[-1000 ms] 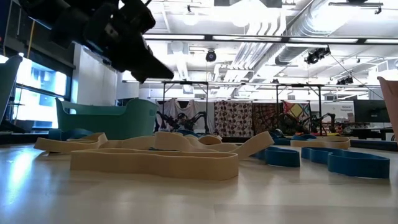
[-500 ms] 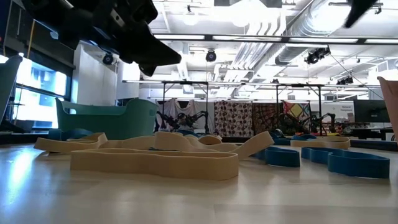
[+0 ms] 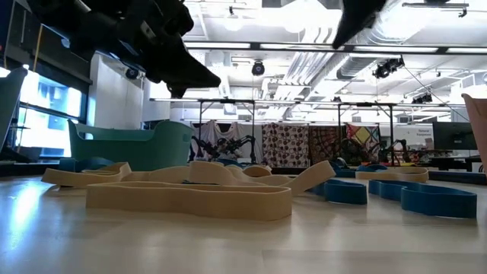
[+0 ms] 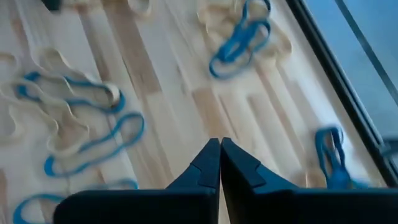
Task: Sort rubber bands into baskets
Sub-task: Put the brown rubber band into the green bin
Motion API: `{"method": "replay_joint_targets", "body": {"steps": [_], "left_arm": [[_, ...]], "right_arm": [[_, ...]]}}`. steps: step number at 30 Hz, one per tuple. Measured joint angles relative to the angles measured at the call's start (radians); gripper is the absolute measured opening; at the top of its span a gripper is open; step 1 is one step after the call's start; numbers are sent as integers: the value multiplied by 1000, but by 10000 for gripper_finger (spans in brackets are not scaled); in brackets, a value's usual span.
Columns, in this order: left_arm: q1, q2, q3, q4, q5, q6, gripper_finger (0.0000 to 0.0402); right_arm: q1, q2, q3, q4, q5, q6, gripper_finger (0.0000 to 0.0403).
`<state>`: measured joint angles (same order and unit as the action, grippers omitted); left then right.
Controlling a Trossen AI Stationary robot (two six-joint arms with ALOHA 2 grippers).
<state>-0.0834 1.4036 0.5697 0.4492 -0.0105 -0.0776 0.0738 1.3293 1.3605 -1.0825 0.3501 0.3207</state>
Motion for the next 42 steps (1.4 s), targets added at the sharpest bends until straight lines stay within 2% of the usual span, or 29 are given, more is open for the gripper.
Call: {"method": "replay_joint_targets", "body": {"steps": [4,9,16,23,27,31,42], "left_arm": [[15,0,25,-67,-53,1,1],[74,0,94,-223,-54,55,0],[177,9,153,-352,6,121,0],[255,64,199,-427,60,195,0],[278,140,247,-462,68,231,0],[289,220,299,-469,11,264,12],[316,372,388,-489,-179,344,121]], "right_arm": [[-78,-1,-40,126,-22,-137,0],[-148,0,-211,385,-126,-245,0],[-187,1,-476,785,-164,-277,0],[-179,0,-631,1101,-164,-250,0],[-154,0,-653,1151,-158,-236,0],[-119,0,-655,1180,-140,-212,0],[-4,0,-655,1202,-64,-184,0]]}}
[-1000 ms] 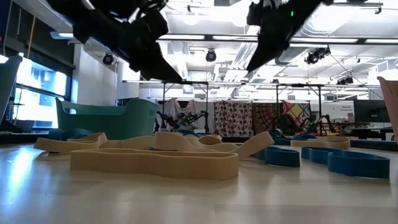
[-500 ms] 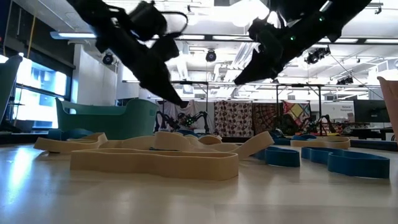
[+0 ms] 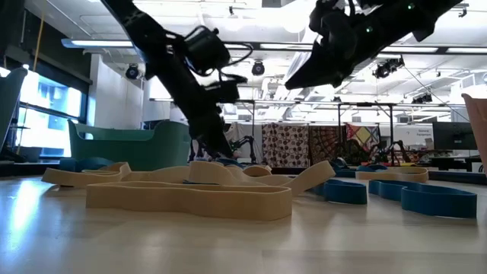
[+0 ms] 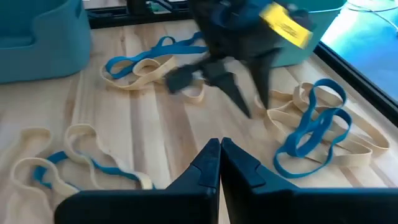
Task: Sort rubber bands into baskets
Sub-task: Put the brown rubber band into the green bin
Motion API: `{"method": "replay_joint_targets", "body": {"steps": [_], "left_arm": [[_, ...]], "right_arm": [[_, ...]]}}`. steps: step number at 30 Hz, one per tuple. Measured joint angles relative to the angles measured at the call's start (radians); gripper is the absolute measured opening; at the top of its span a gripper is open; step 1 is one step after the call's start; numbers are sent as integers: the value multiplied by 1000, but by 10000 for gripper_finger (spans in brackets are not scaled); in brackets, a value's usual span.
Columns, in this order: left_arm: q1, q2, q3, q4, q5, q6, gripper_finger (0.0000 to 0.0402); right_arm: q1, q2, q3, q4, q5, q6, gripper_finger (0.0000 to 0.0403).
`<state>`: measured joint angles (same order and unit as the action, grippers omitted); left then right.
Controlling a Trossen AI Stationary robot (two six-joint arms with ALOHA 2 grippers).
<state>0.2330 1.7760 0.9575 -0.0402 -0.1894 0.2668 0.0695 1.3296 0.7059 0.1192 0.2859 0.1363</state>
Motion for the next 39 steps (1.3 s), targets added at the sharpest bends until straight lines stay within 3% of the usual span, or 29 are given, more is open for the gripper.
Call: {"method": "replay_joint_targets", "body": {"steps": [8,16,23,31,39], "left_arm": [[43,59,3,46,-16,17,175],[49,100,3,69,57,79,171],[49,125,3,80,46,78,129],[48,122,3,82,48,117,11],[41,79,2,51,49,91,3]], "right_arm": [[44,0,0,12,45,4,0],[56,0,0,14,54,5,0],[56,0,1,19,54,4,0],[56,0,1,20,54,5,0],[56,0,1,17,86,5,0]]}}
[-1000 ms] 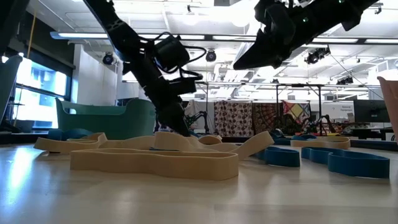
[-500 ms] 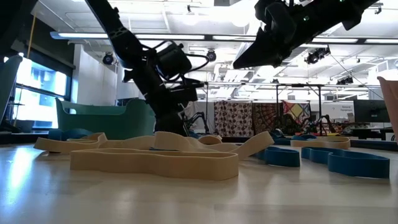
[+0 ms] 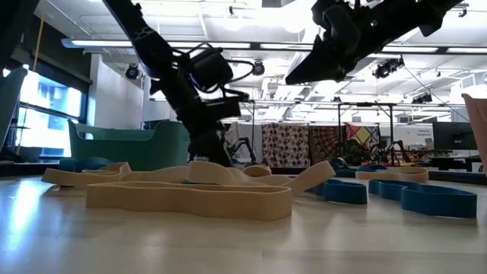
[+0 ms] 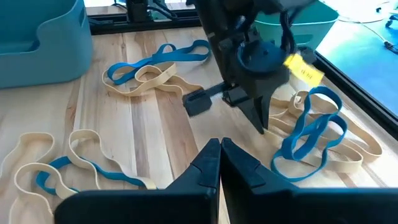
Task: Sort rubber bands into baskets
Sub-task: Put the brown rubber band into the green bin
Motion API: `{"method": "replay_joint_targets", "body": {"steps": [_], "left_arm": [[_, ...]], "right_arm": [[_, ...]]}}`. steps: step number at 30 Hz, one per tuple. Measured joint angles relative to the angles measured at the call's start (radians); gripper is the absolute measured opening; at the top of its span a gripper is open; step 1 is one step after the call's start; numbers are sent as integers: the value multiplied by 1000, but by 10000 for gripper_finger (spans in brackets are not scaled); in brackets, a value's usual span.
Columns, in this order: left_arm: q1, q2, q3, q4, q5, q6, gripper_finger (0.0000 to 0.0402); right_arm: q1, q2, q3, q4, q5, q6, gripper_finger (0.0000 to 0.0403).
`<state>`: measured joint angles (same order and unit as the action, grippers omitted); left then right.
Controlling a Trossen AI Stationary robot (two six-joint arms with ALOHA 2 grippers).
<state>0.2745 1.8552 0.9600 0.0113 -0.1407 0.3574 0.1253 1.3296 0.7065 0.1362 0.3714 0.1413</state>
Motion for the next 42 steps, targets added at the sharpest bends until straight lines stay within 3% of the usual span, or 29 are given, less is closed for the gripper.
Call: {"method": "replay_joint_targets", "body": {"steps": [27,42], "left_arm": [[104,-455,0,-62,-3,-94,0],[228,-629,0,-295,-349,-67,0]], "right_arm": [[0,0,-1,-2,4,16,0],[0,0,-1,-4,4,13,0]]}}
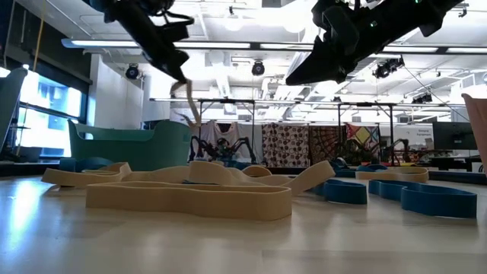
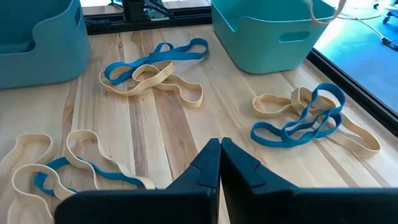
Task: Sort rubber bands into baskets
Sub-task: Put the brown rubber band into the green bin
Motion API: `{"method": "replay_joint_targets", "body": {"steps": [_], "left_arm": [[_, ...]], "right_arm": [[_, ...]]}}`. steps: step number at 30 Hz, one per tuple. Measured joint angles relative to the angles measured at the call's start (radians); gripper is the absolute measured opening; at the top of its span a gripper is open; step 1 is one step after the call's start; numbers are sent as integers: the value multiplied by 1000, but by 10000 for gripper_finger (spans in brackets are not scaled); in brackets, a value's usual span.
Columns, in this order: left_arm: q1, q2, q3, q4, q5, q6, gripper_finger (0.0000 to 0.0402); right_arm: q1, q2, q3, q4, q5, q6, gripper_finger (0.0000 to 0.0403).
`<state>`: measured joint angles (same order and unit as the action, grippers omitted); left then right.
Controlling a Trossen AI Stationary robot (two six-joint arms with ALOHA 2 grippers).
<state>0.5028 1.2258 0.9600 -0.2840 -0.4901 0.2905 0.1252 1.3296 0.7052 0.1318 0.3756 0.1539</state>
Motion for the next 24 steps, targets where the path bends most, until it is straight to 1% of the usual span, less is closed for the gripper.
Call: {"method": "replay_joint_targets", "body": {"steps": [4,10,16,22,24], "left_arm": [[21,-18,0,-67,-65,0,0],[75,3,0,-199,-80,-31,0],[131,58,0,-283,-68,-75,0],[174,162,0,-295,-14,-80,0],[184,201,0,-296,-11,-80,1]], "right_arm": [[0,0,0,0,0,-1,0],[0,0,0,0,0,-2,0],[0,0,0,0,0,-2,0],[0,1,0,0,0,2,0],[0,1,0,0,0,3,0]]}}
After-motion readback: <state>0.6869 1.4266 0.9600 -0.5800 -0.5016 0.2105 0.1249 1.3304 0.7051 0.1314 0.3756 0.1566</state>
